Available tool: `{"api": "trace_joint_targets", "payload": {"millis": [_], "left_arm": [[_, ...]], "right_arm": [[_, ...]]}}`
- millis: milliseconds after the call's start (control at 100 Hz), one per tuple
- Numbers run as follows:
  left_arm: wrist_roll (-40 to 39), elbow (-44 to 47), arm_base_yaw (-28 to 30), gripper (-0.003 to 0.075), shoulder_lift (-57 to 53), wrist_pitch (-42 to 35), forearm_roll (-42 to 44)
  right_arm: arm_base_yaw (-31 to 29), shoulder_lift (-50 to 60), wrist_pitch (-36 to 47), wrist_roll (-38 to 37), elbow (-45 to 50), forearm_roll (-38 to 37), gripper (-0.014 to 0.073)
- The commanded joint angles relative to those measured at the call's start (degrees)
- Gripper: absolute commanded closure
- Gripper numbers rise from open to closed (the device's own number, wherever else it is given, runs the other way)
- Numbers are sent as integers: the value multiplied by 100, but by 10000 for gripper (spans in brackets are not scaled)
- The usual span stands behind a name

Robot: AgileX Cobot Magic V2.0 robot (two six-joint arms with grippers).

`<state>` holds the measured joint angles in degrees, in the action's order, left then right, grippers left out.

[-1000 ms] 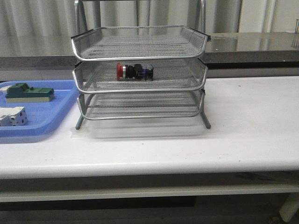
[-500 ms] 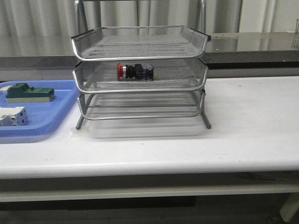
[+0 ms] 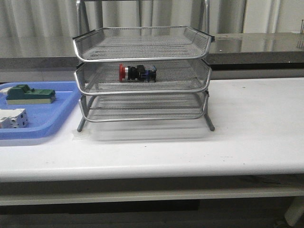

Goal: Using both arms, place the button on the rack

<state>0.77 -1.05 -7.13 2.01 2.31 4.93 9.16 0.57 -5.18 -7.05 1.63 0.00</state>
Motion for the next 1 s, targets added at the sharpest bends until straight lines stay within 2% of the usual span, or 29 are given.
{"api": "trace_joint_targets", "payload": {"millis": [0, 360, 990], "left_arm": [[-281, 0, 24, 716, -114, -454, 126], [-510, 378, 319, 716, -429, -486, 103], [-510, 378, 329, 716, -429, -497, 6]], "right_arm": [[-32, 110, 482, 5, -98, -81, 651], [-32, 110, 482, 5, -98, -81, 651], [-32, 110, 482, 5, -98, -81, 651]]}}
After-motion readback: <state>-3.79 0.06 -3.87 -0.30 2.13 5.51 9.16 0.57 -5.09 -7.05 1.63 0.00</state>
